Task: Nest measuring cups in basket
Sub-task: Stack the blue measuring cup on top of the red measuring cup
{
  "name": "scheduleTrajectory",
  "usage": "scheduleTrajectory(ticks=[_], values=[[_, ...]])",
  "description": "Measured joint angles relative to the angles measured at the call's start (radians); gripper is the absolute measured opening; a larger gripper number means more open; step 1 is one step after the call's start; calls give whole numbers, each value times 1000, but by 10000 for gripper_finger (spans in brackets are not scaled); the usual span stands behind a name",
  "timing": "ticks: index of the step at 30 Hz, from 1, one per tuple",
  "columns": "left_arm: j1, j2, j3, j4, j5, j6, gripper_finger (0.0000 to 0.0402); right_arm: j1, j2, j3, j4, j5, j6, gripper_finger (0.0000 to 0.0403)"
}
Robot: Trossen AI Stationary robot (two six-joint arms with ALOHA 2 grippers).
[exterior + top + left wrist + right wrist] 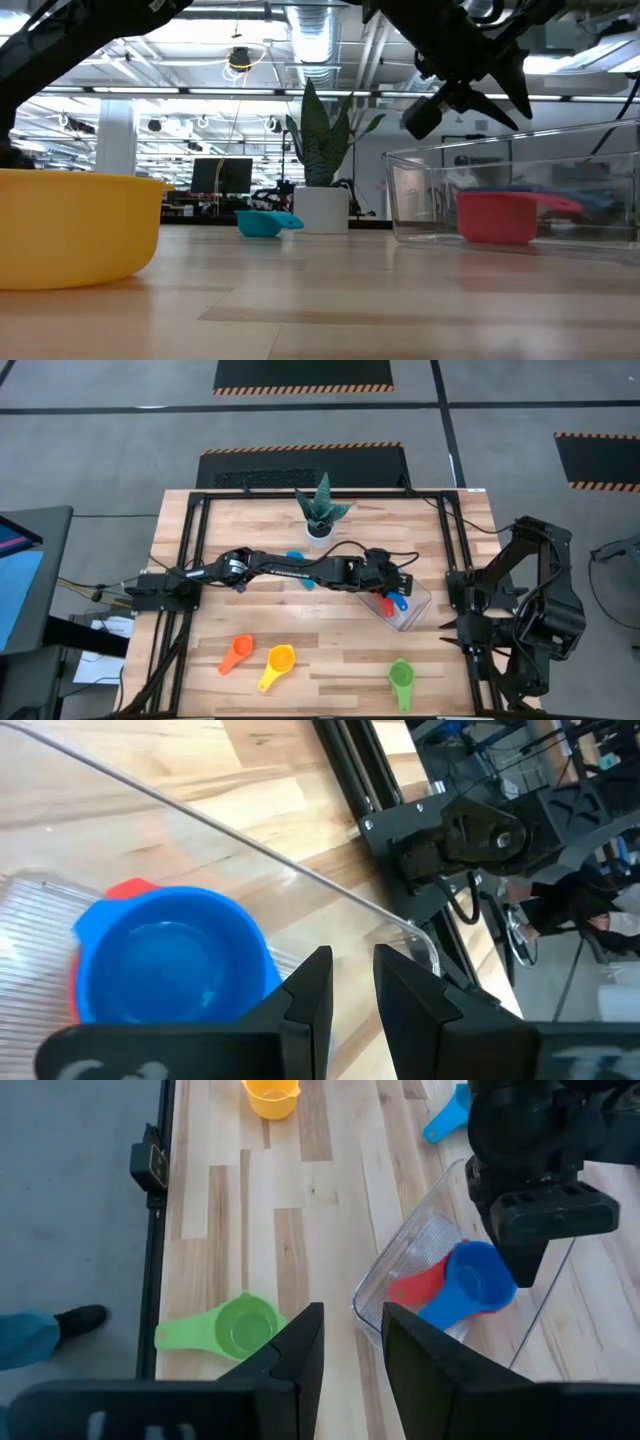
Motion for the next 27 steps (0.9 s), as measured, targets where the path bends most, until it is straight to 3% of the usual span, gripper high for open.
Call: scheduleTrajectory(ticks=[6,12,18,27], values=[[-2,0,0,9,20,0,64,0,0,0,0,0,0,127],[-12,0,0,115,147,32,64,0,0,0,0,0,0,127],[-31,0,0,121,131,232,59,0,0,0,0,0,1,127],[-59,0,0,143,57,614,3,0,0,0,1,-25,23,127]])
